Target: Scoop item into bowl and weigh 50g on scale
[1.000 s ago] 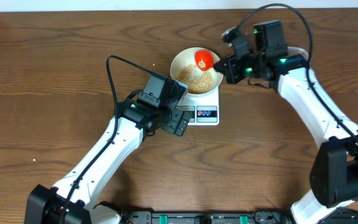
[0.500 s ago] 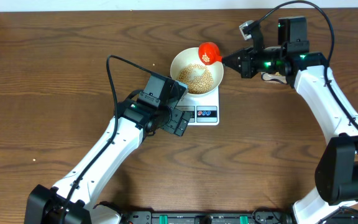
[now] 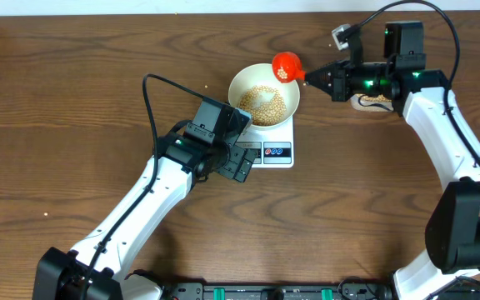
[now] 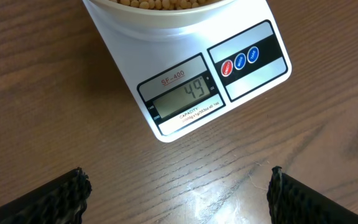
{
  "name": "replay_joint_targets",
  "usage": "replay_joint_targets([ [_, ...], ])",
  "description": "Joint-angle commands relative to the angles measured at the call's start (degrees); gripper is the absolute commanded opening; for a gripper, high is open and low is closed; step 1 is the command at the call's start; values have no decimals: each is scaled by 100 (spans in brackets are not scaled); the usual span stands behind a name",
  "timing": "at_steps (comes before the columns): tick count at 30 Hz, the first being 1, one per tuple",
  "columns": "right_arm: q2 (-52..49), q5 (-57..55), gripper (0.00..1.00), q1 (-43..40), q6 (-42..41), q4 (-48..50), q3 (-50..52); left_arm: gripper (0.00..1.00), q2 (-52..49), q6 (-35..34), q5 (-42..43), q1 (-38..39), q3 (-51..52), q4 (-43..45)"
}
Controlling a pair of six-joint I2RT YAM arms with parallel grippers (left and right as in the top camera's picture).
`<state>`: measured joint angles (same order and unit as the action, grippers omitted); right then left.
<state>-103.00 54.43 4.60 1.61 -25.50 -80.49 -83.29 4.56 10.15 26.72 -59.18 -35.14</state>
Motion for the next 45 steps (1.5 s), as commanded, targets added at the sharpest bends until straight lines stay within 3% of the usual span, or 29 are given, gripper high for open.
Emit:
replay_joint_targets([
  [1,175,166,1,-50,-92,24,-20,93,-63,37,-57,-13,13,0],
  [11,175,-55,1,219,-92,-4,-20,93,-63,37,-57,-13,13,0],
  [25,175,-2103,1,1091,-28,-358,-20,93,-63,37,-57,-13,13,0],
  [36,175,-2365,1,1250,457,-474,-20,93,-63,37,-57,-13,13,0],
  [45,175,-3812,1,1878,737,-643,-20,93,-63,37,-57,-13,15,0],
])
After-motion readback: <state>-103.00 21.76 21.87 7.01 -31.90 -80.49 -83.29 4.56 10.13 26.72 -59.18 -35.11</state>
